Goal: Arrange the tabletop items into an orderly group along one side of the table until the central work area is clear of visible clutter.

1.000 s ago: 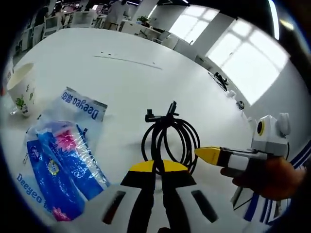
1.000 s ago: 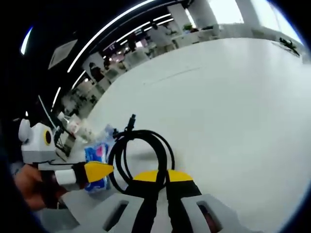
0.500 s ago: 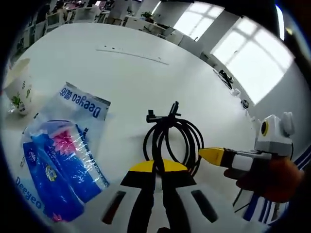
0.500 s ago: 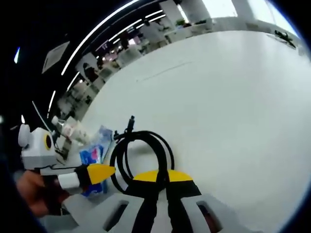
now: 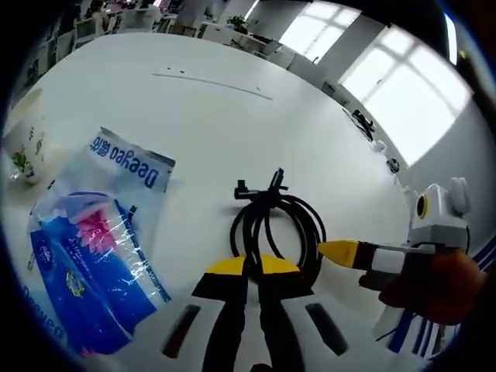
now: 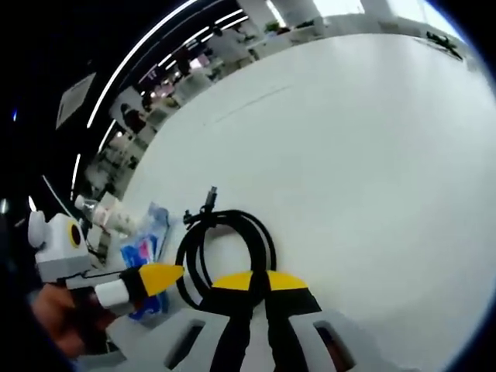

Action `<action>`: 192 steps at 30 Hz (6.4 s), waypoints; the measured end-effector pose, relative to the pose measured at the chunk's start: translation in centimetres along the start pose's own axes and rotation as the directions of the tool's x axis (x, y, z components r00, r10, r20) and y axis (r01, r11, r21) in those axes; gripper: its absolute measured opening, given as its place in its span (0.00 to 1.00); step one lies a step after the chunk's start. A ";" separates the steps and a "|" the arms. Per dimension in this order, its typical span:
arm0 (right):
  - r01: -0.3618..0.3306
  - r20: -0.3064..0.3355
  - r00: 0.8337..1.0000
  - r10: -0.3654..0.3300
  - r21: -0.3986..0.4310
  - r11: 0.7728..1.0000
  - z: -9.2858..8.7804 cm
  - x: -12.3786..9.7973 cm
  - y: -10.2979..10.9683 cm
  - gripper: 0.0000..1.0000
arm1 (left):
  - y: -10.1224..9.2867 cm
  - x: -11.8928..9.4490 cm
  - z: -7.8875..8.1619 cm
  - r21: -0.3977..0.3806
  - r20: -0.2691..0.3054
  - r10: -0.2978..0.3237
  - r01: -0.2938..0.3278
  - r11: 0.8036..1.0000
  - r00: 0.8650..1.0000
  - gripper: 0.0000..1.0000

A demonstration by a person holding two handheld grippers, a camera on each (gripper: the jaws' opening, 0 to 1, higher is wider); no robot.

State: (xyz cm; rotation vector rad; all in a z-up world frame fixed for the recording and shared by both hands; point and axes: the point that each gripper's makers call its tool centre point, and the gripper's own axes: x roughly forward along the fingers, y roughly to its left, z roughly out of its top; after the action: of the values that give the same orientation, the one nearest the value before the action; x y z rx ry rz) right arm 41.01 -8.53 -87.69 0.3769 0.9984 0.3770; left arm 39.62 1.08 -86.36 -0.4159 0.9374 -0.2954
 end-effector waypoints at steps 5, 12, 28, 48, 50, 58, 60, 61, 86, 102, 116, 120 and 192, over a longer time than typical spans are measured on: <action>0.002 0.001 1.000 -0.002 0.009 1.000 0.1 0.5 -0.3 0.02 | -0.1 -0.1 0.1 -0.003 0.002 0.005 -0.005 1.000 1.000 0.00; -0.005 -0.001 1.000 0.005 0.019 1.000 -0.1 0.3 0.0 0.02 | -0.2 -0.3 0.1 -0.003 0.001 0.007 -0.007 1.000 1.000 0.01; -0.010 0.005 1.000 0.010 0.013 1.000 0.1 0.5 -0.1 0.05 | 0.0 -0.5 0.2 -0.004 -0.001 0.006 -0.006 1.000 1.000 0.05; -0.021 0.033 0.999 0.022 -0.024 0.999 1.3 -0.4 0.2 0.10 | 0.5 -2.0 0.4 -0.018 0.020 0.010 -0.010 1.000 1.000 0.09; -0.028 0.036 0.999 0.029 -0.029 0.999 1.4 -0.4 0.2 0.11 | 0.5 -2.2 0.5 -0.018 0.024 0.009 -0.008 1.000 1.000 0.10; -0.061 0.053 0.996 0.065 -0.080 0.995 1.9 -1.0 1.2 0.18 | 1.0 -4.2 1.5 -0.015 0.062 0.011 -0.010 1.000 0.998 0.16; -0.072 0.050 0.996 0.077 -0.098 0.993 2.2 -0.7 1.4 0.21 | 1.3 -5.1 1.8 -0.031 0.077 0.014 -0.012 0.999 0.997 0.17; -0.076 0.050 0.995 0.082 -0.108 0.991 2.4 -0.6 1.5 0.22 | 1.5 -5.4 1.8 -0.038 0.082 0.018 -0.015 0.999 0.996 0.19; -0.242 -0.074 0.970 0.231 -0.365 0.899 3.5 2.3 8.7 0.42 | 6.9 -13.3 -0.9 -0.265 0.163 0.159 -0.112 0.958 0.974 0.36; -0.351 -0.195 0.936 0.292 -0.493 0.796 1.6 3.5 14.6 0.40 | 8.7 -13.3 -5.0 -0.425 0.122 0.178 -0.110 0.899 0.976 0.36; -0.423 -0.291 0.906 0.308 -0.577 0.699 0.8 5.6 18.9 0.40 | 8.2 -12.4 -6.6 -0.502 0.119 0.164 -0.083 0.861 0.979 0.34; -0.440 -0.320 0.898 0.304 -0.604 0.665 0.2 6.1 19.8 0.40 | 7.8 -11.9 -7.0 -0.525 0.115 0.155 -0.072 0.848 0.981 0.33; -0.479 -0.457 0.877 0.145 -0.812 0.334 -2.8 7.1 19.7 0.01 | 6.0 -9.0 -7.3 -0.572 0.073 0.112 -0.050 0.819 0.991 0.00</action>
State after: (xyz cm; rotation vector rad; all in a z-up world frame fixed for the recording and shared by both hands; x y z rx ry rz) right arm 39.47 12.42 -85.02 -0.5656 0.8511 1.3352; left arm 28.94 8.57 -86.54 -0.9338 0.9291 0.0990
